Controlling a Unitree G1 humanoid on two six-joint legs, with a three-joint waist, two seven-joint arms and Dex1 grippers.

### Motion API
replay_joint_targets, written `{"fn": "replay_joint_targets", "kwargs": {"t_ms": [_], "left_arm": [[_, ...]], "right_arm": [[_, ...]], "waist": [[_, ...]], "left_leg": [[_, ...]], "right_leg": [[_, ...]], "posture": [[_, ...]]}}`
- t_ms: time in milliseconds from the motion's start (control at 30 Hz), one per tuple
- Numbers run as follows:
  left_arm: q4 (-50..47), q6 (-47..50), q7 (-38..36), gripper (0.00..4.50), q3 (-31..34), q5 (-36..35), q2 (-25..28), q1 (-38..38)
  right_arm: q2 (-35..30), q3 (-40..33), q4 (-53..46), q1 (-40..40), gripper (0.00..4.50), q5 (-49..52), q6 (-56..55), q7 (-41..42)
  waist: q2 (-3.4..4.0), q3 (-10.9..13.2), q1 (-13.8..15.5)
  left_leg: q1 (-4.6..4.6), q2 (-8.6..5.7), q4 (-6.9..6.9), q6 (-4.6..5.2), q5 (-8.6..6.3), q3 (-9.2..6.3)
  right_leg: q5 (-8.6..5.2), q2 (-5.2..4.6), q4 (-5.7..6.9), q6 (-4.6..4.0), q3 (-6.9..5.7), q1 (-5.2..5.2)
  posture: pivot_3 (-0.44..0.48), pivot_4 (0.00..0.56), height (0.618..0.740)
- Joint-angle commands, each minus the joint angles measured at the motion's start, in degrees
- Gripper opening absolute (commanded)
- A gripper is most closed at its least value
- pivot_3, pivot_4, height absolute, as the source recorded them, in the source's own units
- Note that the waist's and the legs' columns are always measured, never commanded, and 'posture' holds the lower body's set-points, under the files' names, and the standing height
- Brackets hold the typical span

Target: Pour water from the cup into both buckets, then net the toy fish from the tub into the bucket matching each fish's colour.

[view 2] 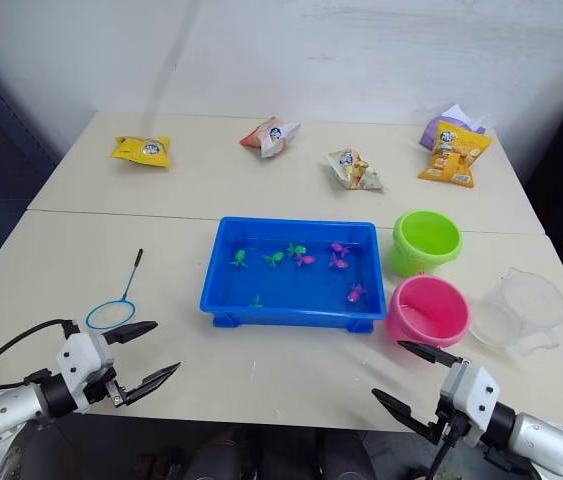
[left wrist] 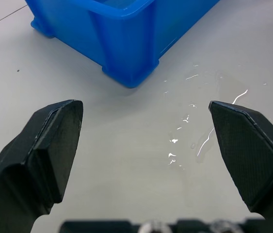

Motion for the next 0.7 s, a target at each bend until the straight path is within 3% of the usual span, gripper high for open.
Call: {"fn": "replay_joint_targets", "kwargs": {"t_ms": [33,133,200,467,700], "left_arm": [[-4.4,5.3,-2.2,4.48,1.4,-6.0,2.3,0.3],[-12.2,17.4,-5.3,4.48,0.0,-18.7,5.6,-3.1],[-14.6,20.0,-6.0,4.48,-2.0,-20.3,6.7,-5.9],[-15.2,25.6,-6.9,4.48,-8.9,-22.1,5.6,-20.8],[-12.6,24.8,-6.4,4.48,-11.5,-19.8,2.7,-29.5]], "right_arm": [[1.4,-1.2,-2.1,0.4,4.50,1.4,0.2,-2.1],[5.0,-5.2,-4.6,3.8,4.50,2.8,0.5,-7.0],[8.2,-8.4,-5.6,6.9,4.50,3.6,0.1,-10.2],[20.9,-20.7,-5.1,16.5,4.50,4.8,-0.6,-23.0],[25.8,-22.8,-3.7,13.1,4.50,4.0,6.9,-36.3]], "waist": [[0.00,0.0,0.0],[0.08,0.0,0.4],[0.37,-0.1,0.9],[0.72,-0.3,1.2],[0.78,-0.4,-0.2]], "left_leg": [[0.00,0.00,0.00,0.00,0.00,0.00],[-0.02,0.04,0.00,-0.04,0.02,-0.05],[-0.03,0.00,0.01,-0.06,0.02,-0.04],[0.00,-0.03,-0.03,-0.09,0.03,0.01],[0.04,-0.02,-0.06,-0.14,0.05,0.04]], "right_leg": [[0.00,0.00,0.00,0.00,0.00,0.00],[-0.02,0.01,0.04,-0.03,-0.04,-0.02],[-0.01,-0.04,0.01,-0.03,-0.03,-0.01],[-0.02,0.01,0.04,-0.02,0.00,0.02],[-0.02,0.02,0.08,-0.03,0.07,-0.01]], "posture": [[0.000,0.150,0.738],[0.000,0.150,0.738],[0.000,0.150,0.738],[0.000,0.150,0.738],[0.000,0.150,0.738]]}}
